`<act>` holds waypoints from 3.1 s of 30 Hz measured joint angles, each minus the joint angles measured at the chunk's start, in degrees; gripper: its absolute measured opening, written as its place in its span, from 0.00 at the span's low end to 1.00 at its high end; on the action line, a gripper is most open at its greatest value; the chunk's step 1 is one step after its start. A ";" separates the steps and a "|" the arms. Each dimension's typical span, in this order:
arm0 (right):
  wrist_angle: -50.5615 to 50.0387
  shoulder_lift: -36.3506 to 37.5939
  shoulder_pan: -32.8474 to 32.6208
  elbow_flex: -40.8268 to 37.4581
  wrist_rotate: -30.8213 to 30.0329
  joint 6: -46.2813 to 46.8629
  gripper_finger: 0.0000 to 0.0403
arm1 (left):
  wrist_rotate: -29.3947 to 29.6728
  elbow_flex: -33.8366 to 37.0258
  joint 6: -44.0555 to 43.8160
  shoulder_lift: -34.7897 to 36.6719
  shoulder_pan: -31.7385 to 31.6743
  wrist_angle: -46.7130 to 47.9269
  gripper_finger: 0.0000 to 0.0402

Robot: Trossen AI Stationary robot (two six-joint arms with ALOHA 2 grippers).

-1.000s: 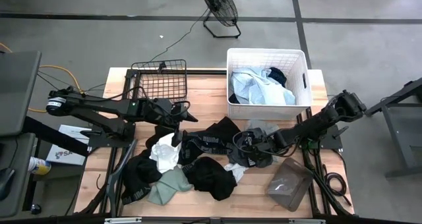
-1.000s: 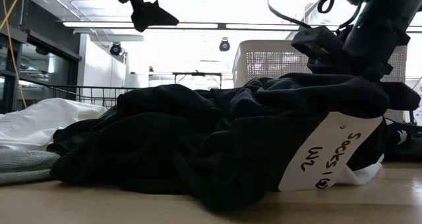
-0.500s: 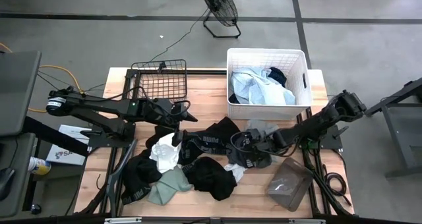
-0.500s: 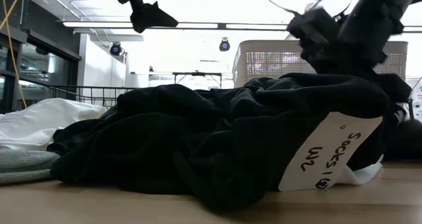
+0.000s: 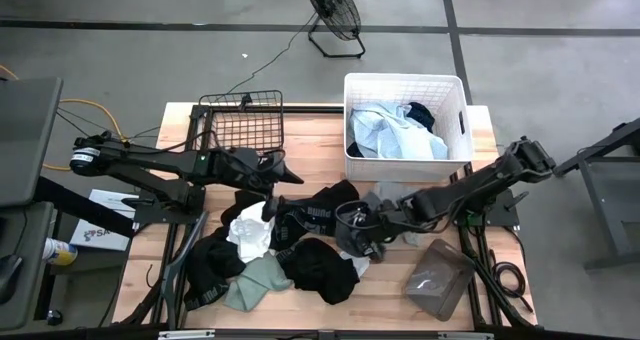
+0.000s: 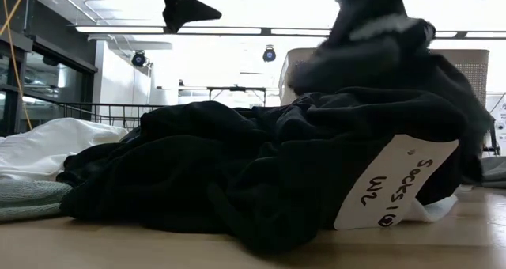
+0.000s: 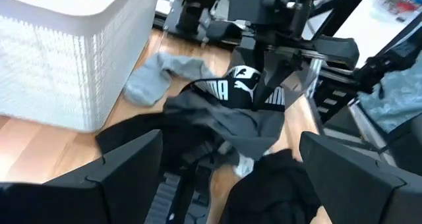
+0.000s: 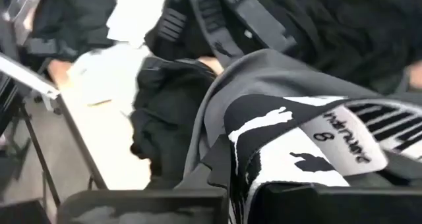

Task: Pick & Place Cloths
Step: Put the gray boxer shorts into the black wire basket

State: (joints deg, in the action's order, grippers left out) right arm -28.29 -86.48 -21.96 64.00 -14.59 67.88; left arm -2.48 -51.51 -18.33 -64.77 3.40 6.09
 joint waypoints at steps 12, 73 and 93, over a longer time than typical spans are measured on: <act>-5.03 0.00 0.00 14.88 -0.07 -19.79 0.01 | -0.27 -0.21 0.02 0.00 0.00 -8.36 0.88; 23.13 -0.35 10.43 25.61 -3.16 -60.23 0.01 | -1.11 -0.22 3.49 0.00 -0.02 -23.89 0.88; 33.25 -2.03 13.48 25.60 -0.05 -60.66 0.01 | -0.23 -0.26 2.78 -5.50 -0.02 -37.79 0.88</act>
State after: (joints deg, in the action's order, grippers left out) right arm 4.96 -88.51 -8.47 89.60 -14.64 7.22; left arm -2.71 -51.77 -15.55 -70.28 3.38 -31.70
